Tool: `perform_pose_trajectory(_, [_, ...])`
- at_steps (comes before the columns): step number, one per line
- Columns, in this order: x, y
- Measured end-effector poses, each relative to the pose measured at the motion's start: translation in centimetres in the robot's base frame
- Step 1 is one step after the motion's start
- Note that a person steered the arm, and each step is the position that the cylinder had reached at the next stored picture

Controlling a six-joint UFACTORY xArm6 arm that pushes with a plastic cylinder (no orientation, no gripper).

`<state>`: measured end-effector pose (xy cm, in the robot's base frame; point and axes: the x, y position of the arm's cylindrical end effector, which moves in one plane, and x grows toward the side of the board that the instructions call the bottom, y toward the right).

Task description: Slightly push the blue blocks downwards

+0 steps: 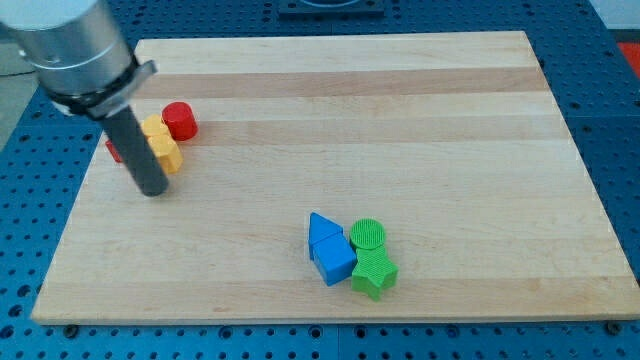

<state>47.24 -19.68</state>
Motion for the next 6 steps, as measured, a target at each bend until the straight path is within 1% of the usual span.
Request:
perform_pose_trajectory(1, [0.0,5.1])
perform_pose_trajectory(2, [0.0,11.5])
perform_pose_trajectory(3, [0.6,16.3])
perform_pose_trajectory(4, [4.0,17.2])
perform_pose_trajectory(5, [6.1,17.2])
perform_pose_trajectory(6, [6.1,17.4])
